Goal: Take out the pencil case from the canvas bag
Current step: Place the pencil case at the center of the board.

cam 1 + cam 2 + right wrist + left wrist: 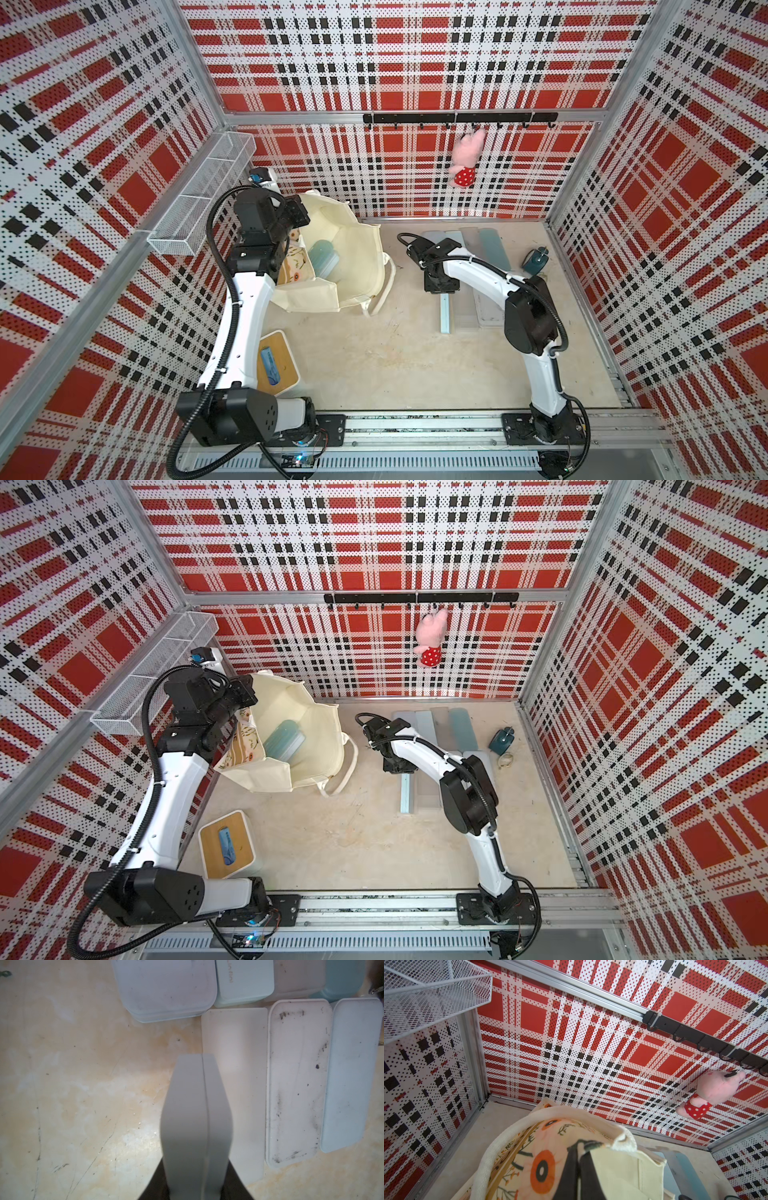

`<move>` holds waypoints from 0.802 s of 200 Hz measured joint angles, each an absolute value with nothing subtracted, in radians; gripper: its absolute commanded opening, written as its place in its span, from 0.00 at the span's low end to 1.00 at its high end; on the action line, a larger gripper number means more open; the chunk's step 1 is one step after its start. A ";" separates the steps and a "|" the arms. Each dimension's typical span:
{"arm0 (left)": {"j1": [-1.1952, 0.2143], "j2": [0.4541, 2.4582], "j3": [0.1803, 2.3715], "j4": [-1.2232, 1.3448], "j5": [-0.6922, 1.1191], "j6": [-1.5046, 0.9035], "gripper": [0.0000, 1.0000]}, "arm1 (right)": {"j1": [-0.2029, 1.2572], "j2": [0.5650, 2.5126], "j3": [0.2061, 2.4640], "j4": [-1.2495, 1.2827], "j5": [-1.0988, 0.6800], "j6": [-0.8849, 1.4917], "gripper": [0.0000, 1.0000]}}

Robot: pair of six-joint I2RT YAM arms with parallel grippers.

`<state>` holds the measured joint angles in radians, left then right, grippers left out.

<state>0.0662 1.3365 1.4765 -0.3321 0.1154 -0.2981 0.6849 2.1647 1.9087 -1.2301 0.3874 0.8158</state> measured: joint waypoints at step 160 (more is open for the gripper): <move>0.073 1.333 1.476 -0.331 0.128 -0.315 0.00 | 0.677 2.269 2.020 -1.217 0.384 0.809 0.59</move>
